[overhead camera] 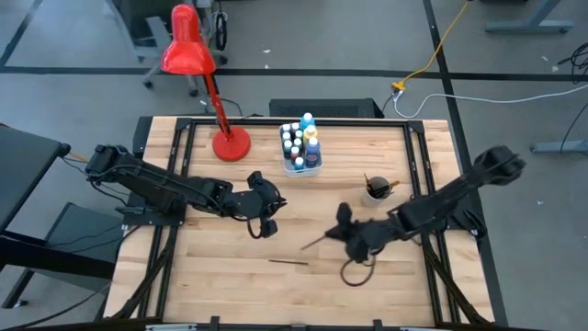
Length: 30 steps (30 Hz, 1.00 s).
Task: Pick & Place Paint Supplies
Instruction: Put the silver paint brush into the gray cup
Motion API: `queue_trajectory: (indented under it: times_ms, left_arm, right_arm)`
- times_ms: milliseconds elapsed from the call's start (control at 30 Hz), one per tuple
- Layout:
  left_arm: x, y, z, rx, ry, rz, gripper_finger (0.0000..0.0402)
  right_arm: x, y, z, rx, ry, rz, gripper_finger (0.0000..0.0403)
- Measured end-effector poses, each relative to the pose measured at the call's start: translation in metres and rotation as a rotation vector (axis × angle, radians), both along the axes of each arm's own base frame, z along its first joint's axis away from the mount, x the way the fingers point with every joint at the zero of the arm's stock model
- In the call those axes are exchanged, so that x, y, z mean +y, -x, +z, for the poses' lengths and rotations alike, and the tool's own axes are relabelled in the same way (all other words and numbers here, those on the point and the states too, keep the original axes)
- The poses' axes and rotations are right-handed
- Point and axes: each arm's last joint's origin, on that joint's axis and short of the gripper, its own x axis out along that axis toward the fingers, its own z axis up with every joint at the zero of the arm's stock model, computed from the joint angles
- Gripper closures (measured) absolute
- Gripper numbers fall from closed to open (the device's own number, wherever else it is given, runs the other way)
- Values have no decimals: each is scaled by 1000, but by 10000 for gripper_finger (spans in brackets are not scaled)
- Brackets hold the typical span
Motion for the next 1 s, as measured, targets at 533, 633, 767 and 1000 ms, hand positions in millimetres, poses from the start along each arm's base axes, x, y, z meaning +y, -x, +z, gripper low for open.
queue_trajectory:
  times_ms: [533, 633, 767, 1000]
  left_arm:
    - [0, -1, 1, -14, -3, 9, 349]
    - [1, -1, 2, -32, -15, 32, 349]
    - [1, -1, 3, -38, -17, 38, 349]
    - [1, -1, 3, -39, -21, 44, 349]
  right_arm:
    - [-42, 79, 54, 251, 884, -64, 392]
    - [-45, 84, 84, 259, 815, -75, 393]
    - [-52, 93, 108, 366, 745, -11, 393]
    - [-72, 106, 107, 603, 848, -58, 393]
